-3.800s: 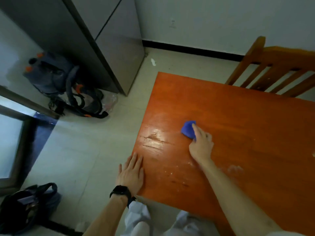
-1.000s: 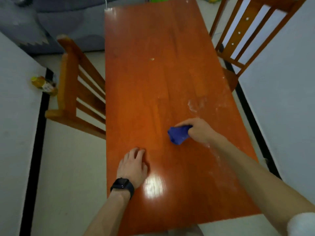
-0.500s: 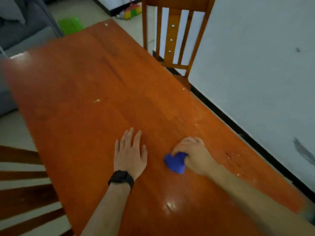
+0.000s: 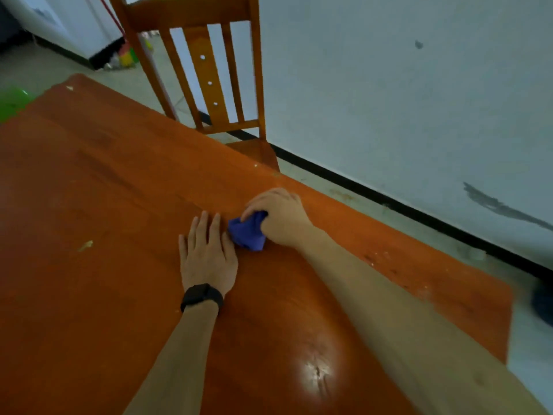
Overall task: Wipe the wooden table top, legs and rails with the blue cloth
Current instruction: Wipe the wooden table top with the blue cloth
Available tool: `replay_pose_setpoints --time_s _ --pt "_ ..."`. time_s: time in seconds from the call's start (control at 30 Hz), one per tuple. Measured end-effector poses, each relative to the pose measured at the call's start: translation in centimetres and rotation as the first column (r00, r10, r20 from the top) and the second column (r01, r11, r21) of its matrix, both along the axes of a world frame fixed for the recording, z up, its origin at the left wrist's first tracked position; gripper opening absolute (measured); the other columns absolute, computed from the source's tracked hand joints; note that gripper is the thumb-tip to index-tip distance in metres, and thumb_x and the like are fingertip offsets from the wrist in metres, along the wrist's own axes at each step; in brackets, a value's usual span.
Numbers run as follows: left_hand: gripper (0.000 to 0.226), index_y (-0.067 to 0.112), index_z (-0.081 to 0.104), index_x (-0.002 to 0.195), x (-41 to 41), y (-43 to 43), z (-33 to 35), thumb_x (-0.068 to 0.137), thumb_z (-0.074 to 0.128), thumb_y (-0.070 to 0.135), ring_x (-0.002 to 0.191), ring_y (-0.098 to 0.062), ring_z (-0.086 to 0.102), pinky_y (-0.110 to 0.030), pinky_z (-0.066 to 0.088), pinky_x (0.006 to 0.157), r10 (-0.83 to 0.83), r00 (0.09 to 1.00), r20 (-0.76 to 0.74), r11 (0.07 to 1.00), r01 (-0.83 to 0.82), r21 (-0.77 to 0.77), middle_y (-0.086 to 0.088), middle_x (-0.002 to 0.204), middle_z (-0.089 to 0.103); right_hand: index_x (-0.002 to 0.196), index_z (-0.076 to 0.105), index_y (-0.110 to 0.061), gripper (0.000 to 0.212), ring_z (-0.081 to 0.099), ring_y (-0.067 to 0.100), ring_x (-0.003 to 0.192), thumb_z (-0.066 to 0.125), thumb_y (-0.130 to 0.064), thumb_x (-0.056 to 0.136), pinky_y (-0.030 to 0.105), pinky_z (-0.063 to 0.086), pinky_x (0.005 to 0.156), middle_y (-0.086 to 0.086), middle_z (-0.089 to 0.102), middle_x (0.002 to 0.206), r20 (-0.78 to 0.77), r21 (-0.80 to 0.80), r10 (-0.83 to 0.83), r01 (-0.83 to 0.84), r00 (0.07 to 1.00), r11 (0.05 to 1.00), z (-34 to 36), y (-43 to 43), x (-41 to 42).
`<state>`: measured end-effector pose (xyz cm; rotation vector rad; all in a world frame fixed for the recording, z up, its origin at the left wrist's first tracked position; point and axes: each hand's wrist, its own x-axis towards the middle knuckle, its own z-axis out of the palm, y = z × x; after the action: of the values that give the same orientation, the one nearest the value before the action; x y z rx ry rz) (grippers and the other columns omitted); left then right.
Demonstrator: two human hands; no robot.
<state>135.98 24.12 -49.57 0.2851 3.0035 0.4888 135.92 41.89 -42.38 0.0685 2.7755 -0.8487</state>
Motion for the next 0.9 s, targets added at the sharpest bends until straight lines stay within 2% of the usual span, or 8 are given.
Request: replay_pose_setpoints --time_s 0.1,0.2,0.37,0.43,0.57,0.67,0.77,0.9 --pt "0.047 0.024 0.037 0.15 -0.2 -0.2 -0.5 0.104 0.037 0.033 0.149 -0.024 0.02 -0.05 0.012 0.121 0.007 0.999 -0.042 1.0 -0.006 0.009 -0.003 0.16 0.029 0.096 0.067 -0.041 0.039 0.034 0.013 0.129 0.051 -0.009 0.081 0.042 0.013 0.112 -0.02 0.056 0.127 -0.04 0.053 0.041 -0.039 0.998 0.998 -1.7 -0.4 -0.4" --pt "0.046 0.025 0.037 0.15 -0.5 0.2 -0.6 0.105 0.035 0.035 0.148 -0.023 0.02 -0.05 0.014 0.121 0.005 0.999 -0.053 1.0 -0.004 0.009 -0.002 0.16 0.028 0.088 0.066 -0.039 0.034 0.038 0.011 0.125 0.051 -0.01 0.078 0.039 0.017 0.109 -0.022 0.058 0.119 -0.068 0.062 0.033 -0.029 0.997 0.998 -2.4 2.6 3.7" --pt "0.048 0.026 0.035 0.15 -0.2 0.1 -0.8 0.104 0.03 0.039 0.149 -0.023 0.017 -0.051 0.013 0.121 -0.017 0.999 -0.039 1.0 0.016 -0.015 -0.002 0.161 0.026 0.085 0.07 -0.04 0.042 0.044 0.011 0.119 0.048 -0.01 0.064 0.043 0.029 0.1 -0.022 0.061 0.112 -0.103 0.074 -0.166 0.174 0.981 0.982 -2.9 8.9 14.8" --pt "0.049 0.025 0.034 0.15 -0.4 0.3 -0.6 0.104 0.031 0.039 0.15 -0.023 0.016 -0.051 0.012 0.121 -0.015 1.0 -0.024 0.999 0.014 -0.029 -0.002 0.161 0.025 0.092 0.069 -0.043 0.046 0.042 0.008 0.117 0.043 -0.013 0.068 0.036 0.025 0.095 -0.028 0.057 0.112 -0.084 0.085 -0.245 0.252 0.966 0.964 -2.2 9.9 15.8" --pt "0.05 0.026 0.033 0.151 0.1 0.6 0.2 0.103 0.032 0.04 0.149 -0.023 0.017 -0.05 0.011 0.121 -0.004 0.999 0.034 0.999 0.006 -0.047 -0.002 0.161 0.025 0.116 0.061 -0.044 0.049 0.047 0.011 0.113 0.044 -0.02 0.077 0.04 0.037 0.094 -0.022 0.057 0.12 -0.119 -0.002 -0.39 0.393 0.913 0.92 0.0 8.3 12.0" --pt "0.053 0.027 0.044 0.144 -0.7 0.2 0.9 0.098 0.028 0.044 0.141 -0.027 0.033 -0.051 0.023 0.114 -0.009 0.999 0.036 0.999 0.01 -0.05 -0.003 0.153 0.04 0.141 0.041 -0.038 0.056 0.048 0.019 0.116 0.048 -0.025 0.087 0.045 0.045 0.098 -0.006 0.051 0.132 -0.126 -0.059 -0.426 0.422 0.896 0.905 0.7 4.6 7.0" --pt "0.051 0.025 0.05 0.137 -4.4 -1.7 1.7 0.096 0.026 0.045 0.129 -0.028 0.045 -0.05 0.033 0.106 -0.087 0.996 0.018 0.994 0.088 -0.058 -0.004 0.141 0.052 0.15 0.022 -0.035 0.063 0.044 0.024 0.121 0.05 -0.03 0.094 0.042 0.045 0.1 0.003 0.039 0.141 -0.14 -0.03 -0.443 0.443 0.886 0.896 0.8 -0.3 0.0" --pt "0.059 0.027 0.03 0.151 -7.7 -4.8 0.7 0.097 0.02 0.048 0.148 -0.022 0.022 -0.048 0.018 0.119 -0.187 0.982 0.013 0.975 0.187 -0.124 0.0 0.161 0.026 0.15 0.009 -0.043 0.066 0.038 0.028 0.122 0.047 -0.035 0.098 0.042 0.042 0.098 0.006 0.023 0.151 -0.199 0.091 -0.418 0.441 0.886 0.893 -1.4 -6.1 -9.5"
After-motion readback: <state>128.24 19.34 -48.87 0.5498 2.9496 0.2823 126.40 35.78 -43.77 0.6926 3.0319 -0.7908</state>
